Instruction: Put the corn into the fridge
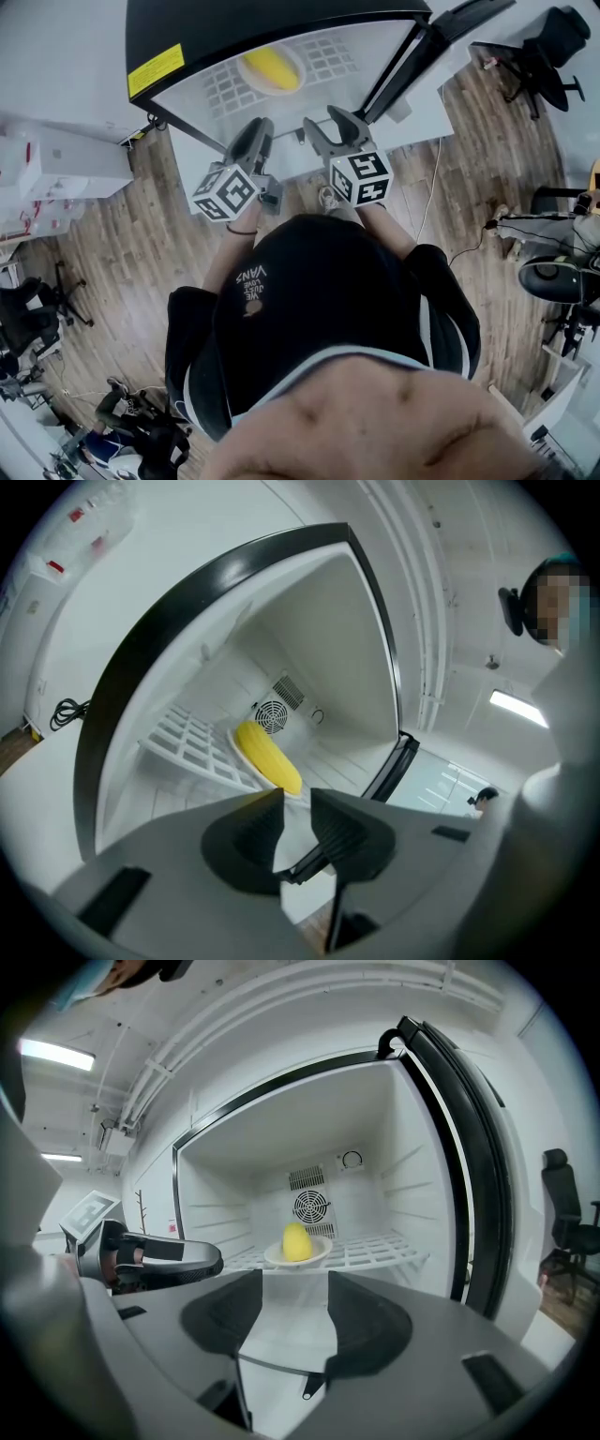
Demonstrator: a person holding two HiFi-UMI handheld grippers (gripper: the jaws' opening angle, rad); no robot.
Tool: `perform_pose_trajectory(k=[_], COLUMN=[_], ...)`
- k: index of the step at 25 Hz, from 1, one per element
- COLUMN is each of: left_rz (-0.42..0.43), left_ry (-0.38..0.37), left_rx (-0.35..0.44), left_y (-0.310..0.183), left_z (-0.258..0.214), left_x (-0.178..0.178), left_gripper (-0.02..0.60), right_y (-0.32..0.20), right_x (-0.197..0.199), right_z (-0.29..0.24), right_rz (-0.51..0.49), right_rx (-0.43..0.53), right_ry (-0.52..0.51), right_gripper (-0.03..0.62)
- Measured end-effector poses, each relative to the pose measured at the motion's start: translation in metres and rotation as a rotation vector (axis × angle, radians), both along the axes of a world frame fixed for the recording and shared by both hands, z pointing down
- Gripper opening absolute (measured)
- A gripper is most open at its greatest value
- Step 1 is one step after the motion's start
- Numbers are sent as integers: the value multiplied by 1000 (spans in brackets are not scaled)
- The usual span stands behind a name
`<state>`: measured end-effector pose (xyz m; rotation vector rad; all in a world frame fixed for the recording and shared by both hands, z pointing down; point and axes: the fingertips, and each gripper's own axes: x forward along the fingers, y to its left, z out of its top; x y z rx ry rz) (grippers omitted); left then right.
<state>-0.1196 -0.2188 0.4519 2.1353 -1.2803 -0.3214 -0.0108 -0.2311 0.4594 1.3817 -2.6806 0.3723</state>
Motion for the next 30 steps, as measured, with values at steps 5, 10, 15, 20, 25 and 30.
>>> perform_pose_trajectory(k=[5, 10, 15, 20, 25, 30], left_rz=[12, 19, 36, 51, 52, 59], left_ry=[-34, -99, -151, -196, -234, -268], left_rx=[-1, 28, 51, 70, 72, 86], left_y=[8, 15, 20, 27, 30, 35], left_z=[3, 5, 7, 8, 13, 14], left_x=[-2, -3, -2, -2, -5, -6], left_gripper=[91, 84, 77, 67, 66, 54], right_y=[7, 13, 18, 26, 28, 31], right_x=[1, 0, 0, -1, 0, 2], right_z=[0, 4, 8, 12, 12, 12], right_rz=[12, 19, 28, 34, 53, 72], right_rx=[3, -4, -11, -21, -13, -8], right_ry=[4, 11, 17, 27, 33, 37], right_gripper=[214, 202, 194, 163, 125, 84])
